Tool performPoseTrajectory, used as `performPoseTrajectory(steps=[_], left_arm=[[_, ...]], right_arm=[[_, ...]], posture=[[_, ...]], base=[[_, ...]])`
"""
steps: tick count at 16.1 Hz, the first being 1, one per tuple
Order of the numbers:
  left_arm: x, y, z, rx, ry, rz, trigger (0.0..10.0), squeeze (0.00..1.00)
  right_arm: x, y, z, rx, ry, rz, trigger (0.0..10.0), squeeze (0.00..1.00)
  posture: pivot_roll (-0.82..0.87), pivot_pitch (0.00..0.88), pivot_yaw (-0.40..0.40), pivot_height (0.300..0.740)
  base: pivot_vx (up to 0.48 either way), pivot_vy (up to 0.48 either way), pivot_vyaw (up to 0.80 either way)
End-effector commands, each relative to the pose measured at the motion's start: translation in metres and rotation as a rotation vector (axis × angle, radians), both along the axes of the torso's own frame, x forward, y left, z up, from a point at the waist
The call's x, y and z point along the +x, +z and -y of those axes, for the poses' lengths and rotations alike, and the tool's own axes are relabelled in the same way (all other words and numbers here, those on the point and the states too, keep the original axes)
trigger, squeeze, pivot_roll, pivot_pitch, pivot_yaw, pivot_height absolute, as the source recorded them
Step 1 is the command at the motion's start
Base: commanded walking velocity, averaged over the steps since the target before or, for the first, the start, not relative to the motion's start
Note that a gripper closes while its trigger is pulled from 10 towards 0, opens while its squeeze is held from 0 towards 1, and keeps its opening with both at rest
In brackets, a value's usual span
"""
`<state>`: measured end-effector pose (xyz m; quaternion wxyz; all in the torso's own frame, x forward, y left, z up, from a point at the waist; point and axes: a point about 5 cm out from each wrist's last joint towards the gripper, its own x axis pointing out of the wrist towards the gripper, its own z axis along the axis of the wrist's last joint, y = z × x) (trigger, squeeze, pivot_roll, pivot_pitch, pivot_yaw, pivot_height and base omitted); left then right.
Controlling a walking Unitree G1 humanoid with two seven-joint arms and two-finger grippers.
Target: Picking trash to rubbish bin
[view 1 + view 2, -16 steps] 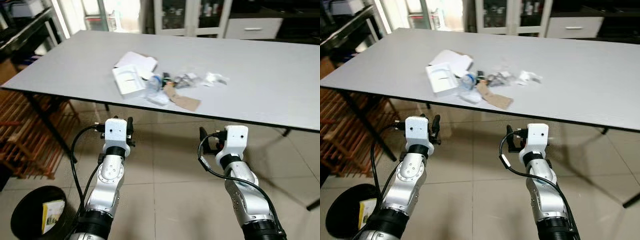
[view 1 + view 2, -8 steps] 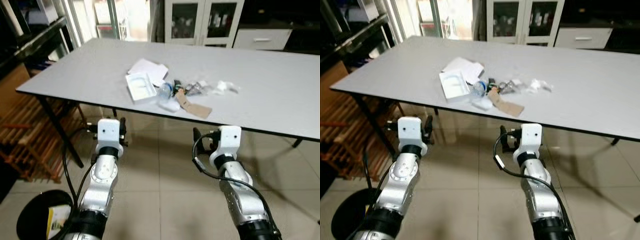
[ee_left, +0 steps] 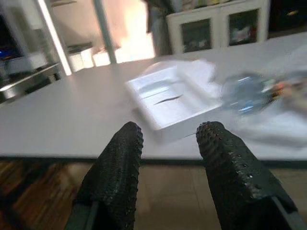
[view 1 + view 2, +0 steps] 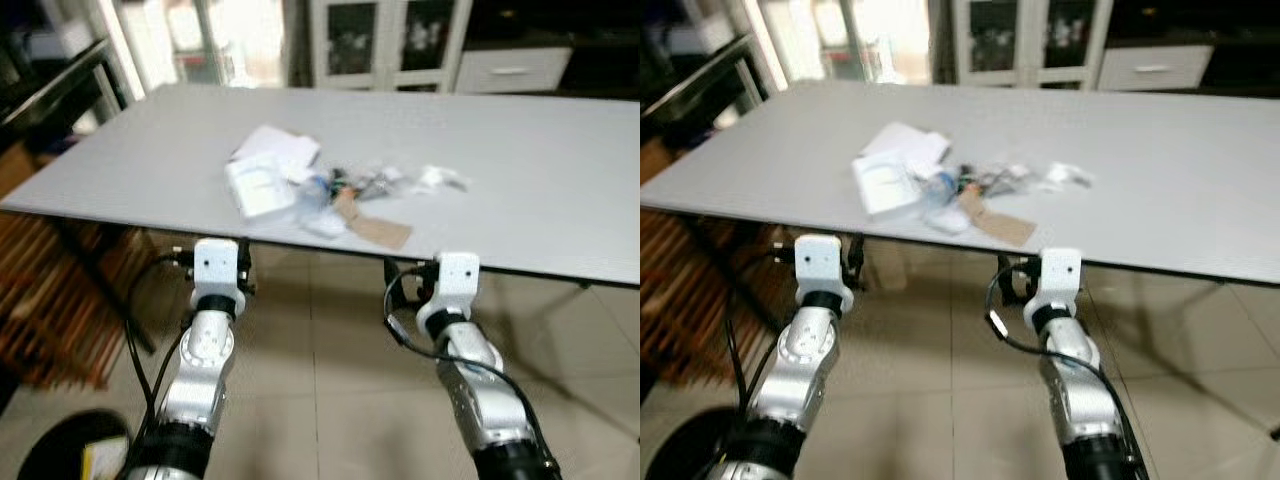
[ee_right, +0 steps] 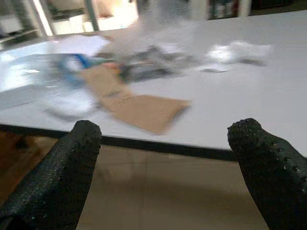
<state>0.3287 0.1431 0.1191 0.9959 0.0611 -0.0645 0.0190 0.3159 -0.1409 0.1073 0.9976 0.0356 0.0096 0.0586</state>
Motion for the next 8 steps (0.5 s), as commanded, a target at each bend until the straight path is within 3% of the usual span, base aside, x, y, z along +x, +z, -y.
performPoseTrajectory(steps=[1, 8], left_arm=[[0.0006, 0.002, 0.0099, -0.003, -0.027, 0.006, 10.0, 0.0], [0.0005, 0.0024, 0.0107, -0.001, -0.03, 0.008, 10.0, 0.0]], right_arm=[[0.0008, 0.0022, 0.0075, -0.004, -0.023, 0.008, 10.0, 0.0], [0.0007, 0.0019, 0.0064, -0.002, -0.02, 0.009, 10.0, 0.0]], posture=[[-0.07, 0.075, 0.044, 0.74], [-0.07, 0.069, 0.046, 0.74]], base=[[0.307, 0.0, 0.0], [0.309, 0.0, 0.0]])
